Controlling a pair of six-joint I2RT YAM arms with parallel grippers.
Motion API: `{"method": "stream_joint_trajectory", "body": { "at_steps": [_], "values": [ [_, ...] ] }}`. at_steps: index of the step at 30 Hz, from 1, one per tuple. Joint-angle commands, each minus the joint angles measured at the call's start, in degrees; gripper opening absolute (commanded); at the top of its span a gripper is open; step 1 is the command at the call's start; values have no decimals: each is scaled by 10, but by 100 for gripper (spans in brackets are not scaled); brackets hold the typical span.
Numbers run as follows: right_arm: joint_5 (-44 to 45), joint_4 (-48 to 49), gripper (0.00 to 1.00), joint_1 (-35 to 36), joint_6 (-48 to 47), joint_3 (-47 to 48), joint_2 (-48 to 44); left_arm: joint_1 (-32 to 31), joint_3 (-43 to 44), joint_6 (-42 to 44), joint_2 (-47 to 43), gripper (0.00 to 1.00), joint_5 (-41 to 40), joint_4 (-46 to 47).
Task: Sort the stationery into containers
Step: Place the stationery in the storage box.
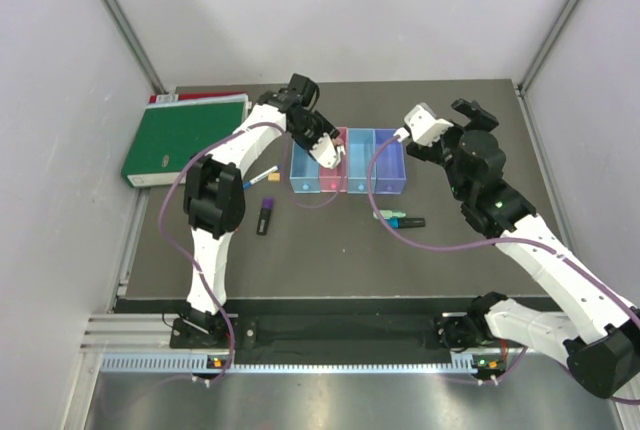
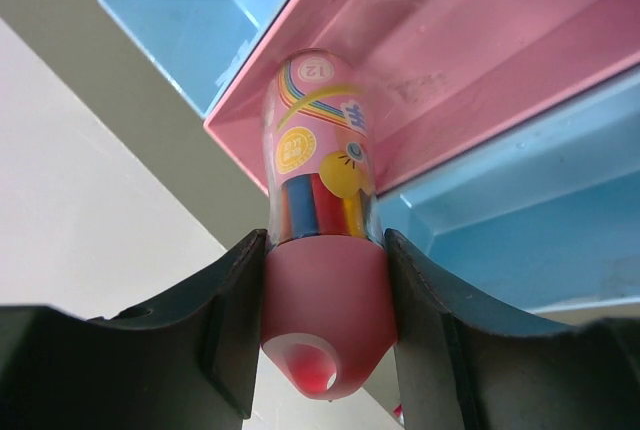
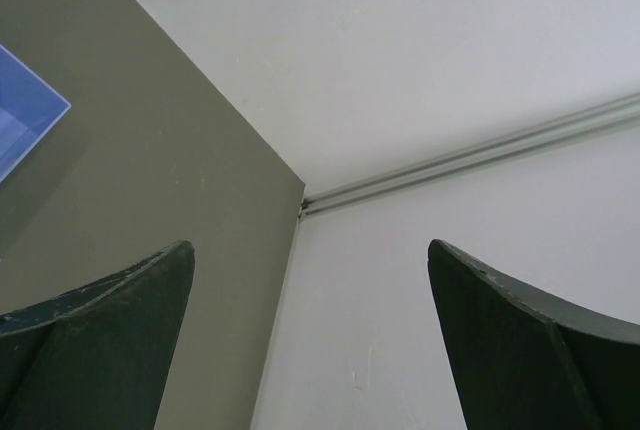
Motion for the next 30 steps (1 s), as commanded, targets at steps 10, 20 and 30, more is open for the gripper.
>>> {"method": "stream_joint_trajectory", "body": {
  "at_steps": [10,20,30],
  "values": [
    [8,11,100,-9,21,-9,-19,-9,-40,57,-18,26,26,55],
    [5,4,99,-10,30,-9,-20,-12,-54,38,-24,52,36,90],
    [1,1,100,-10,34,-4,-19,-12,-67,22,-31,81,45,136]
  ]
}}
